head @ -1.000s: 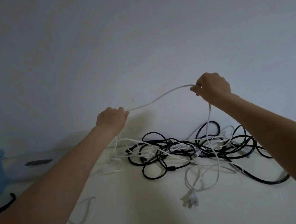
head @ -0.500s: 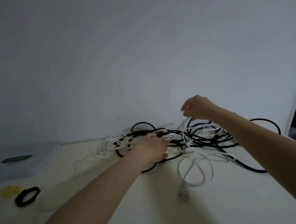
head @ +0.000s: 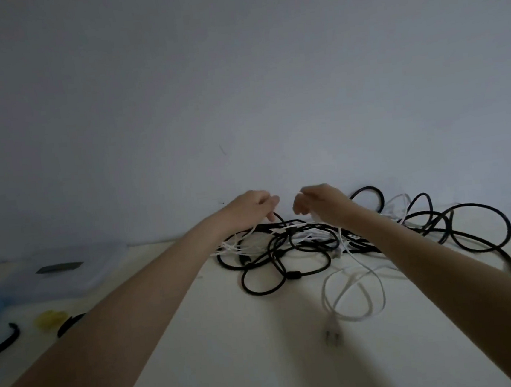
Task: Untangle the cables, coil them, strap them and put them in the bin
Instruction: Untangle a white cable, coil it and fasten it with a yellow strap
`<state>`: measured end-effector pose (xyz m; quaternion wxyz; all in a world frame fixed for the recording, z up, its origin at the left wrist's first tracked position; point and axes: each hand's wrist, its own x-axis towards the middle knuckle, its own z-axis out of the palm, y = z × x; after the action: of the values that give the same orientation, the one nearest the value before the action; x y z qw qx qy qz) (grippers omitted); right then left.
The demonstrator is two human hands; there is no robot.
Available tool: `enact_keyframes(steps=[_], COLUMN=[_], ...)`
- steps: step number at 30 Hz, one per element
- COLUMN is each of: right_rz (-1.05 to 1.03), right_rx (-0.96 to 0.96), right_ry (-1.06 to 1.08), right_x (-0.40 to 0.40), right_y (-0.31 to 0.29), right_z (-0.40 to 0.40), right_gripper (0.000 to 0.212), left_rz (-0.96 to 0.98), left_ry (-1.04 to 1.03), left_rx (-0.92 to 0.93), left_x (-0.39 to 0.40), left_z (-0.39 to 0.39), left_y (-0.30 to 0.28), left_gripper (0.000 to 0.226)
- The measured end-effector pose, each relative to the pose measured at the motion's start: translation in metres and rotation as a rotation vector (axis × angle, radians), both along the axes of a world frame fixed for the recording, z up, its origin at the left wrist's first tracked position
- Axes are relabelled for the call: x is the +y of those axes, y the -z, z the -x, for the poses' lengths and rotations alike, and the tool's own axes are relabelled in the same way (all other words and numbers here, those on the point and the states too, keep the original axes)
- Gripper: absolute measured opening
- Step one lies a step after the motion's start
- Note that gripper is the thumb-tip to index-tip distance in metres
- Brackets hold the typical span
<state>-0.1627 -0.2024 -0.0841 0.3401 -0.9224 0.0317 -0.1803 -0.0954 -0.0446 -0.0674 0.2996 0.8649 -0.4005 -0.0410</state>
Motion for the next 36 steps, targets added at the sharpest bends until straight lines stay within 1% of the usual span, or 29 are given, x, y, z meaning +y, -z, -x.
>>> enact_keyframes(steps=[2, 3, 4, 5, 6, 8, 9, 10, 11, 12, 13, 14, 15, 16, 17, 18, 20, 21, 23, 25, 26, 28, 31, 32, 34, 36], right_rz=[-0.255, -0.337, -0.384, -0.383, -0.354, -0.309, -0.334, -0.361, -0.363, -0.319, -0.277, -0.284, -0.376, -0.516, -0.620, -0.629, -0.562, -0.546, -0.577, -0.603, -0.562, -0.434, -0.238, -0.170, -0.131, -0.180], right_rx=[-0.187, -0.247, -0.286, -0.289, -0.240, -0.028, 0.093, 0.181, 0.216, 0.173, 0.082, -0.011, -0.058, -0.034, 0.049, 0.141, 0.258, 0.279, 0.299, 0.325, 0.334, 0.330, 0.331, 0.344, 0.347, 0.309], right_ry=[0.009, 0.026, 0.054, 0.080, 0.094, 0.071, 0.043, 0.027, 0.044, 0.105, 0.178, 0.191, 0.118, -0.028, -0.185, -0.316, -0.507, -0.563, -0.621, -0.623, -0.596, -0.484, -0.322, -0.276, -0.181, -0.123], right_x=[-0.002, 0.000, 0.001, 0.003, 0.006, 0.008, 0.009, 0.010, 0.009, 0.007, 0.005, 0.005, 0.007, 0.011, 0.017, 0.025, 0.040, 0.046, 0.056, 0.055, 0.052, 0.041, 0.020, 0.012, -0.005, -0.021], right_y=[-0.015, -0.020, -0.024, -0.028, -0.030, -0.027, -0.024, -0.020, -0.016, -0.014, -0.014, -0.017, -0.022, -0.027, -0.031, -0.034, -0.034, -0.032, -0.028, -0.024, -0.022, -0.019, -0.026, -0.032, -0.046, -0.060], right_z=[-0.001, -0.002, -0.003, -0.003, -0.003, 0.000, 0.002, 0.004, 0.005, 0.005, 0.005, 0.007, 0.010, 0.013, 0.018, 0.023, 0.024, 0.022, 0.020, 0.018, 0.017, 0.015, 0.011, 0.012, 0.017, 0.021], right_gripper=[0.034, 0.035, 0.036, 0.036, 0.036, 0.028, 0.022, 0.026, 0.039, 0.050, 0.056, 0.052, 0.043, 0.035, 0.032, 0.030, 0.023, 0.021, 0.025, 0.034, 0.040, 0.046, 0.045, 0.043, 0.036, 0.035], left_rz=[0.240, 0.356, 0.451, 0.510, 0.545, 0.611, 0.662, 0.727, 0.804, 0.879, 0.940, 0.979, 0.995, 0.995, 0.990, 0.985, 0.994, 1.002, 0.992, 0.931, 0.877, 0.701, 0.364, 0.278, 0.167, 0.132], left_ry=[0.014, 0.044, 0.099, 0.168, 0.230, 0.293, 0.280, 0.241, 0.192, 0.141, 0.092, 0.051, 0.027, 0.017, 0.017, 0.024, 0.061, 0.086, 0.128, 0.157, 0.172, 0.193, 0.190, 0.177, 0.141, 0.108], left_rx=[0.263, 0.438, 0.623, 0.778, 0.873, 0.944, 0.964, 0.988, 1.017, 1.050, 1.080, 1.104, 1.119, 1.128, 1.130, 1.126, 1.135, 1.149, 1.154, 1.134, 1.117, 1.074, 1.031, 1.024, 1.007, 0.993], left_x=[0.002, 0.002, 0.001, -0.001, -0.002, -0.007, -0.009, -0.010, -0.010, -0.009, -0.007, -0.005, -0.003, -0.001, -0.001, 0.000, 0.000, 0.001, 0.006, 0.015, 0.021, 0.032, 0.045, 0.049, 0.056, 0.058], left_z=[0.007, 0.013, 0.019, 0.025, 0.030, 0.036, 0.036, 0.035, 0.034, 0.030, 0.026, 0.022, 0.020, 0.019, 0.019, 0.019, 0.021, 0.021, 0.021, 0.022, 0.024, 0.028, 0.035, 0.036, 0.035, 0.032], left_y=[-0.010, -0.014, -0.020, -0.024, -0.029, -0.037, -0.041, -0.044, -0.046, -0.050, -0.052, -0.055, -0.057, -0.058, -0.060, -0.061, -0.065, -0.067, -0.072, -0.077, -0.079, -0.080, -0.073, -0.069, -0.064, -0.062], left_gripper=[0.036, 0.037, 0.039, 0.040, 0.040, 0.039, 0.039, 0.038, 0.038, 0.038, 0.038, 0.037, 0.037, 0.036, 0.036, 0.036, 0.037, 0.038, 0.038, 0.036, 0.035, 0.032, 0.031, 0.031, 0.030, 0.029])
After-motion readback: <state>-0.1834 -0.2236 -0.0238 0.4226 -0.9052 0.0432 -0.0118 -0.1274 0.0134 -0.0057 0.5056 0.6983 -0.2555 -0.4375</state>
